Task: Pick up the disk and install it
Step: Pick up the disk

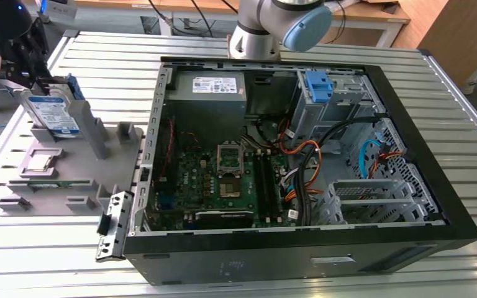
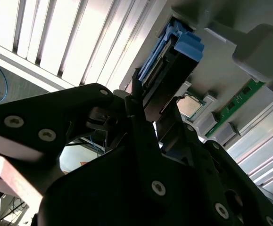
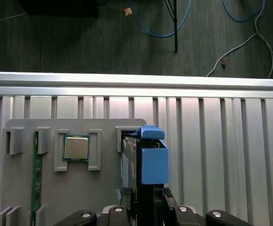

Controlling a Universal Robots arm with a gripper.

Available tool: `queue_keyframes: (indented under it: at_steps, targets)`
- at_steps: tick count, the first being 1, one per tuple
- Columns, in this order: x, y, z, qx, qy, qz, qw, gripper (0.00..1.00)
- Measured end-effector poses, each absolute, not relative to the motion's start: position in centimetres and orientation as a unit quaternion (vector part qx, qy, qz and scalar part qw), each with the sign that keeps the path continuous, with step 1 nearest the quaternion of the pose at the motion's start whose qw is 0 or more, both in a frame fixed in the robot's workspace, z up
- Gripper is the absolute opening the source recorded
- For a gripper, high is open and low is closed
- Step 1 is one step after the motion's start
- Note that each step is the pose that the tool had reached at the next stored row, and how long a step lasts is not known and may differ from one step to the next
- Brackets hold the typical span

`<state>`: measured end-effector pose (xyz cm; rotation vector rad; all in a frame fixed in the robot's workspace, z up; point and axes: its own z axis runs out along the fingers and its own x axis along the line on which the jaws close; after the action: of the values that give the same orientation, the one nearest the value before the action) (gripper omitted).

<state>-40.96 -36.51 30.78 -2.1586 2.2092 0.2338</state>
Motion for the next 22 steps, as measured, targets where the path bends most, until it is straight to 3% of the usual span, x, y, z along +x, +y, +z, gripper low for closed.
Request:
queue_keyframes:
  at_steps: [22]
  targets:
    - [-40.96, -36.51, 30.97, -0.697, 0.714, 0.068, 0.015, 0.36]
